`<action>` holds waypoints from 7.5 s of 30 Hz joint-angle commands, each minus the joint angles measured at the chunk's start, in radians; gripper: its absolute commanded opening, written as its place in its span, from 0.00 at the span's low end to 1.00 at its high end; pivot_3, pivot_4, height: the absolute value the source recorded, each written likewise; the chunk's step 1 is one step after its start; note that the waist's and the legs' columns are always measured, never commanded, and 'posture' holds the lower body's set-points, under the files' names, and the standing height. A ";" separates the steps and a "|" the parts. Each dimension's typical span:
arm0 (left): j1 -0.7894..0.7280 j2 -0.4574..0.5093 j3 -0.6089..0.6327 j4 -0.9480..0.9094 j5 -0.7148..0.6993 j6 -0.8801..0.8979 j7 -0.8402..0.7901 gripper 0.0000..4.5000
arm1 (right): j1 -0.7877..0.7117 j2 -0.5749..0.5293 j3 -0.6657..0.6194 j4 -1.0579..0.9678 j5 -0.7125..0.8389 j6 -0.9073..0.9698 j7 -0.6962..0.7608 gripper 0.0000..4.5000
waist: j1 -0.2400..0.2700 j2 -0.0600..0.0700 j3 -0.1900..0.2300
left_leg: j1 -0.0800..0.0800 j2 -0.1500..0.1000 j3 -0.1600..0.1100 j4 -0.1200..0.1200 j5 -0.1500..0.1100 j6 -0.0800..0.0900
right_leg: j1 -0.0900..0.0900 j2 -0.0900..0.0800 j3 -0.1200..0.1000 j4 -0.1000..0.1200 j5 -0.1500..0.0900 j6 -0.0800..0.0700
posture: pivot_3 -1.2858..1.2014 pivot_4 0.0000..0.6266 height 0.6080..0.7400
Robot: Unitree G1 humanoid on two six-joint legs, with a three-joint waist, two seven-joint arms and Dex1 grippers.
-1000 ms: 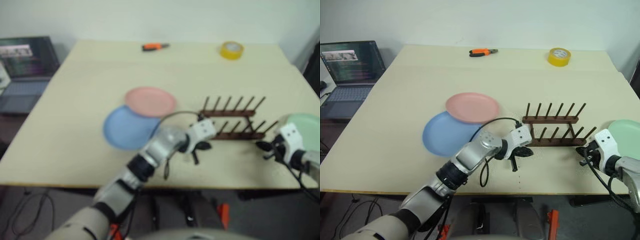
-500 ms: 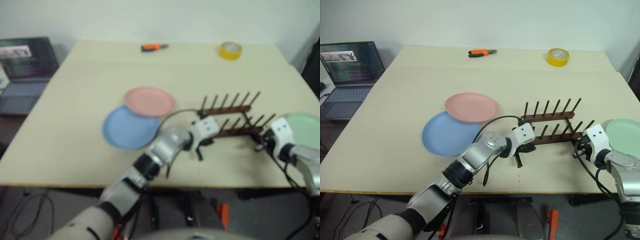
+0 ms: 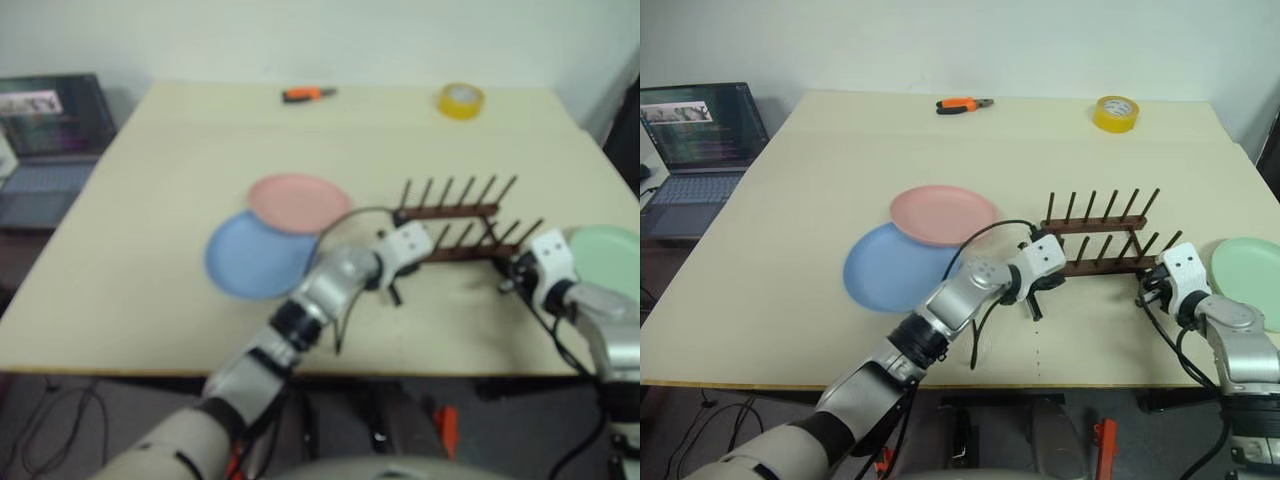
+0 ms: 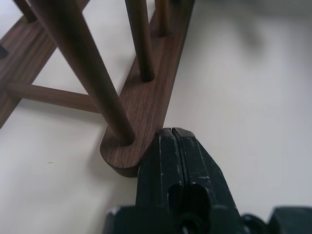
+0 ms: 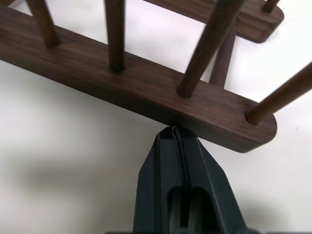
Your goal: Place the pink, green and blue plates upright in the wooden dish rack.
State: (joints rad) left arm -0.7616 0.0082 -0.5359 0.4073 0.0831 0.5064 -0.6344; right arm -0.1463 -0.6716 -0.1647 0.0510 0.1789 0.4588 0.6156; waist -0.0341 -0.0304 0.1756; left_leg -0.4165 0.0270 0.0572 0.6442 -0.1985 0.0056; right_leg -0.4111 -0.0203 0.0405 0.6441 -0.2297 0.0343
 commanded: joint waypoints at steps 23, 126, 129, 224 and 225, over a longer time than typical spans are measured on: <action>-0.041 -0.009 0.063 0.057 0.051 -0.052 0.057 0.00 | 0.005 -0.023 -0.044 -0.092 0.079 -0.043 0.101 0.00 | 0.003 0.000 0.000 | -0.001 0.000 0.001 -0.002 0.000 0.000 | -0.001 0.000 0.000 -0.001 0.000 0.000 | 0.52 0.24 1.00; -0.530 0.643 0.434 0.457 -0.110 -0.003 -0.304 1.00 | 0.030 -0.256 -0.150 -0.334 0.186 0.102 0.251 0.99 | 0.007 -0.003 0.002 | -0.007 0.000 0.002 -0.004 0.000 0.000 | -0.009 0.000 0.000 0.001 -0.001 0.000 | 0.52 0.24 1.00; -0.581 0.608 0.421 0.658 -0.074 -0.091 -0.309 1.00 | 0.030 -0.240 -0.132 -0.348 0.186 0.105 0.240 0.99 | 0.011 -0.004 0.003 | -0.012 0.000 0.002 -0.002 0.000 0.000 | -0.011 0.000 -0.002 0.000 -0.001 0.001 | 0.52 0.24 1.00; -0.583 0.657 0.559 0.879 0.029 -0.309 -0.166 0.00 | -0.070 -0.152 -0.099 -0.533 0.419 0.196 0.184 1.00 | 0.006 -0.006 0.002 | -0.014 0.001 0.002 0.002 -0.001 0.001 | -0.013 0.000 -0.002 0.003 0.004 0.008 | 0.52 0.24 1.00; -0.585 0.664 0.564 0.878 0.026 -0.315 -0.170 0.00 | -0.077 -0.147 -0.092 -0.533 0.423 0.195 0.184 1.00 | 0.006 -0.006 0.002 | -0.014 0.001 0.002 0.002 -0.001 0.001 | -0.012 0.000 -0.002 0.003 0.004 0.008 | 0.52 0.24 1.00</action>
State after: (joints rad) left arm -1.3133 0.6501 0.0254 1.3221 0.1082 0.2186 -0.8016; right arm -0.2025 -0.8218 -0.2502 -0.4560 0.5750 0.6580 0.8044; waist -0.0279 -0.0363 0.1776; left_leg -0.4303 0.0281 0.0594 0.6468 -0.1992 0.0064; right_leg -0.4236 -0.0203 0.0388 0.6473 -0.2257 0.0427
